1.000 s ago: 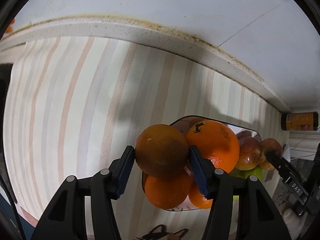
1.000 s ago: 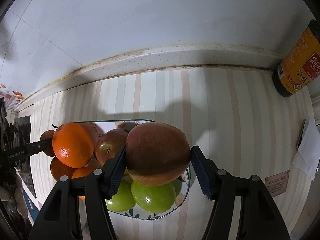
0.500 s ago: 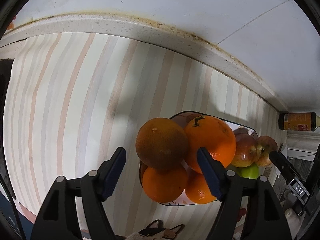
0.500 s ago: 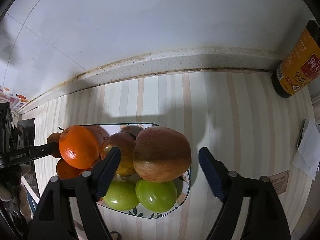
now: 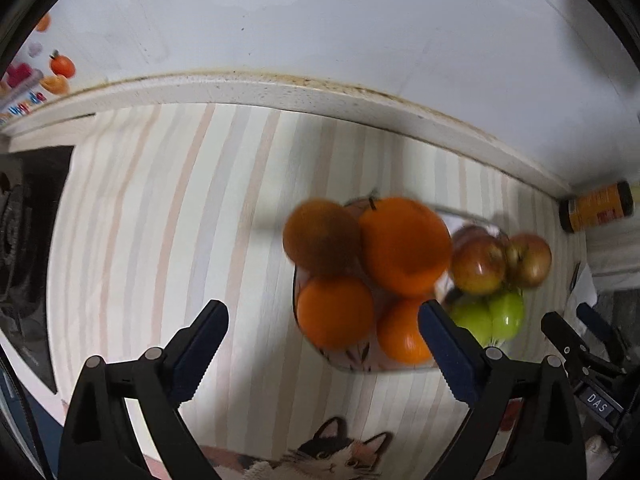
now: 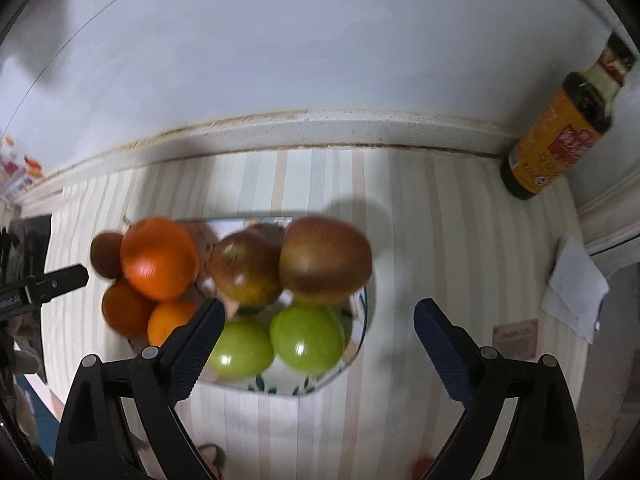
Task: Organize fruits
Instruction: 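Lift both tools away from the plate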
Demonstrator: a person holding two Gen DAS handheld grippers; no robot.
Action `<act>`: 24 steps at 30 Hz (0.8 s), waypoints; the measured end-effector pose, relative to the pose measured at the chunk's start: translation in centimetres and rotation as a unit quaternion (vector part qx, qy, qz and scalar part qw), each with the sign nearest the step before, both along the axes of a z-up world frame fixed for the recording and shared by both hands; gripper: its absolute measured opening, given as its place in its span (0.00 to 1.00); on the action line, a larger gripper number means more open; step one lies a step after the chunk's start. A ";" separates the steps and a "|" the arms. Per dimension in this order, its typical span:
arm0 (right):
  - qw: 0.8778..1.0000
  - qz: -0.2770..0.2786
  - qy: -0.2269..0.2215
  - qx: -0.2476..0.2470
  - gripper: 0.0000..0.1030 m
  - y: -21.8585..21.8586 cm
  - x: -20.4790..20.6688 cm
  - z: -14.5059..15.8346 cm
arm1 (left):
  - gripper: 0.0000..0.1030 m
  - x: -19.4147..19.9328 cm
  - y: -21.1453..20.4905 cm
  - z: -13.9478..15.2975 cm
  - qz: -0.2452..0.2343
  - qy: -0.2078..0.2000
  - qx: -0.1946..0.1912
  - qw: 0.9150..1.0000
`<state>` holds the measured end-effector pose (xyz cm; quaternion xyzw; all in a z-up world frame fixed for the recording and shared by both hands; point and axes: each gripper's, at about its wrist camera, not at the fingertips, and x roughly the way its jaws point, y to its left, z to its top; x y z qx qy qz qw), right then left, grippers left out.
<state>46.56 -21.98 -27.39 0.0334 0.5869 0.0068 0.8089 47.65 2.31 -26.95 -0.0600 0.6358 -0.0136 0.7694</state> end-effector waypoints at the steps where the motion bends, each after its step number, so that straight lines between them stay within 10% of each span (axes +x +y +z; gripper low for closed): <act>1: 1.000 0.000 -0.004 0.000 0.95 0.3 -0.9 0.4 | 0.94 -0.8 -0.2 0.4 -0.002 -0.007 0.007 1.000; 24: 0.992 -0.017 -0.124 0.003 0.95 -0.2 -16.5 14.2 | 0.94 -15.4 -3.3 12.5 -0.047 -0.159 0.058 0.985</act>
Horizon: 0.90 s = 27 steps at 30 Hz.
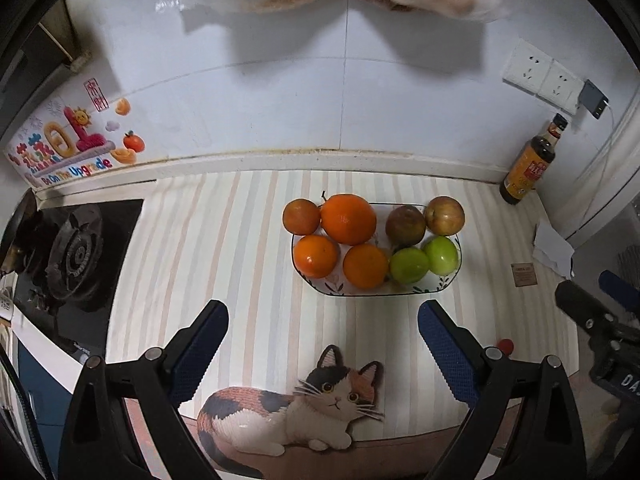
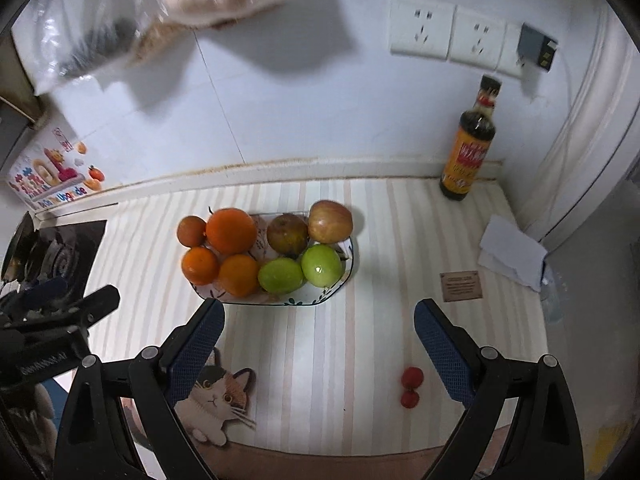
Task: Organize fruits
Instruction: 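Lift both tools away from the plate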
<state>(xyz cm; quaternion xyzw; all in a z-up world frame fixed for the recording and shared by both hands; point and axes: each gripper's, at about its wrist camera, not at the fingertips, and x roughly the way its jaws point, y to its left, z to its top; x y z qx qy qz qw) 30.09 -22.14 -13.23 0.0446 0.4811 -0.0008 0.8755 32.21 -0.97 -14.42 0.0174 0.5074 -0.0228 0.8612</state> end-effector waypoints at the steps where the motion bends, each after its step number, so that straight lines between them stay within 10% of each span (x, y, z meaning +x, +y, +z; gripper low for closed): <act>1: 1.000 0.000 -0.004 -0.001 0.95 0.0 -0.5 0.5 | 0.94 -0.5 0.0 0.3 -0.002 -0.003 -0.005 1.000; 27: 0.998 0.006 -0.064 0.027 0.95 -0.3 -6.6 7.8 | 0.94 -5.9 -0.3 7.8 -0.007 -0.088 -0.023 0.996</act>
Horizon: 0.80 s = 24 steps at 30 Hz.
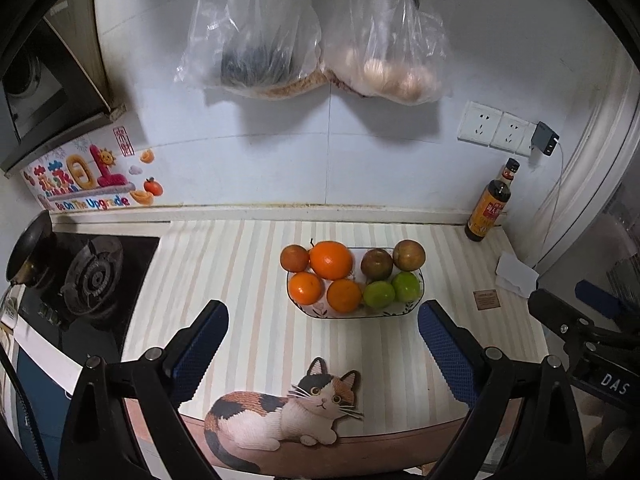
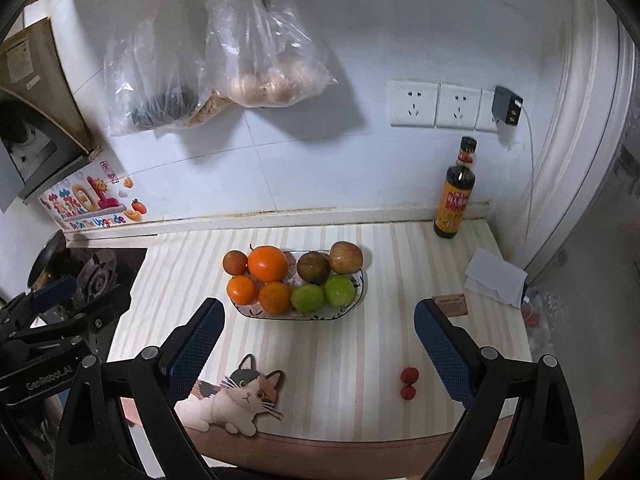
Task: Organize fruits
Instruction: 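Lift both tools away from the plate, then grasp a cherry tomato with the left tool while the right tool grasps the other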
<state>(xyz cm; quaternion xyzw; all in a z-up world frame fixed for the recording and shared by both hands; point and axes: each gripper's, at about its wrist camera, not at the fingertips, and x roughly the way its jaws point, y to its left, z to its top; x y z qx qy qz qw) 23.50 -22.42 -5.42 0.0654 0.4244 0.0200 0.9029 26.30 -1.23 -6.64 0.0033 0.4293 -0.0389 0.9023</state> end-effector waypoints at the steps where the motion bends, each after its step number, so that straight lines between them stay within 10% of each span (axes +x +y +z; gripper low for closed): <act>1: 1.000 -0.003 0.009 0.007 0.95 -0.5 0.3 -0.6 | 0.94 0.3 -0.1 -0.4 0.000 0.003 -0.003 1.000; 11: 0.988 -0.077 0.130 0.044 0.95 -8.8 3.1 -13.3 | 0.99 5.1 -5.7 -8.8 -0.029 0.092 0.019 0.995; 18: 0.965 -0.096 0.233 0.074 0.56 -12.9 3.7 -26.3 | 0.99 7.1 -12.0 -16.2 -0.073 0.146 0.097 0.982; 24: 0.957 -0.091 0.260 0.089 0.38 -13.6 3.3 -31.7 | 0.99 7.5 -16.3 -20.4 -0.112 0.187 0.133 0.967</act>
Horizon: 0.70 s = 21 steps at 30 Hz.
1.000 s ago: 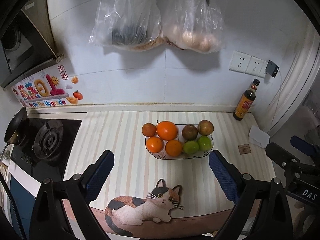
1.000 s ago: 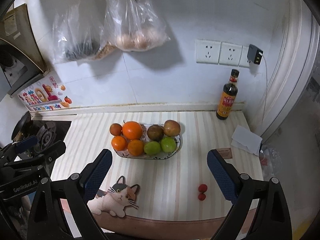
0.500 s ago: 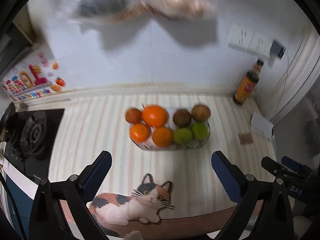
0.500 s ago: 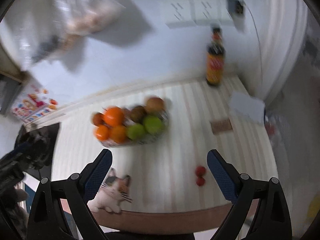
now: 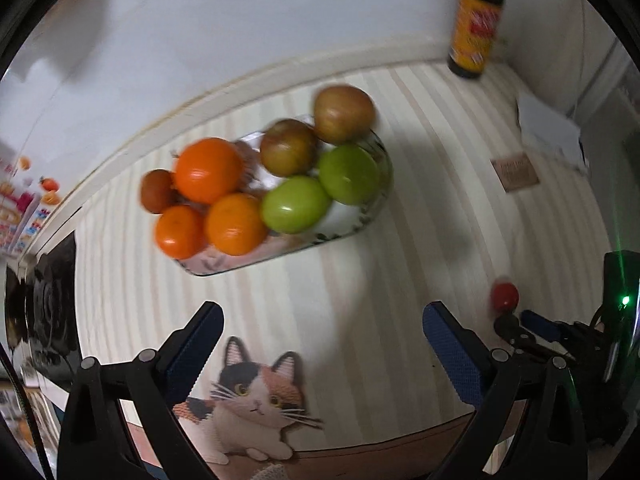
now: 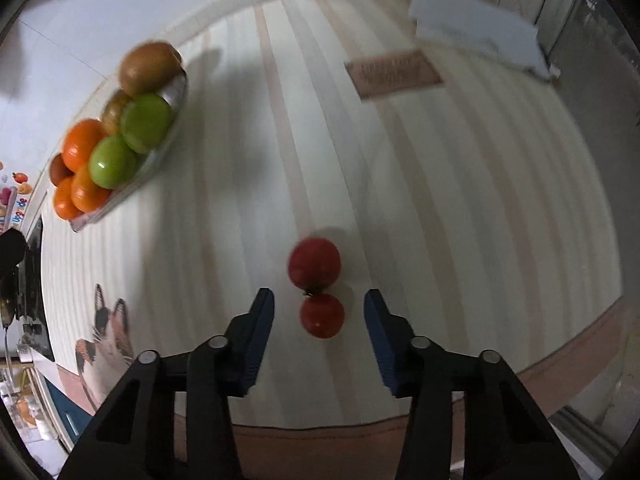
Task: Organize fruits
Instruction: 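Grasp a cherry tomato with the left tool while the right tool grasps the other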
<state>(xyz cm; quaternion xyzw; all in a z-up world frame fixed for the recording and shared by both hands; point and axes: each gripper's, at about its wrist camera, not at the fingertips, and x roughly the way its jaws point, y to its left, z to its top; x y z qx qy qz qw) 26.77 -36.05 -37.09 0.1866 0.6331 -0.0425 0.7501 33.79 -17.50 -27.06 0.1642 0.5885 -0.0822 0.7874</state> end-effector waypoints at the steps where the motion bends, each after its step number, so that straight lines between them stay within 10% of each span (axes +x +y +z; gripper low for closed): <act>1: 1.000 0.005 0.001 0.001 0.35 0.0 -0.2 -0.6 | 0.99 0.1 -0.5 -0.4 -0.004 0.004 0.001 1.000; 17: 0.998 -0.059 -0.030 -0.003 0.28 -7.5 -4.9 0.6 | 0.97 -0.9 -12.1 -8.9 -0.098 0.152 -0.034 0.983; 21: 0.996 -0.081 -0.028 -0.001 0.28 -9.6 -6.0 0.7 | 0.68 -1.5 -14.1 -10.0 -0.117 0.164 -0.037 0.979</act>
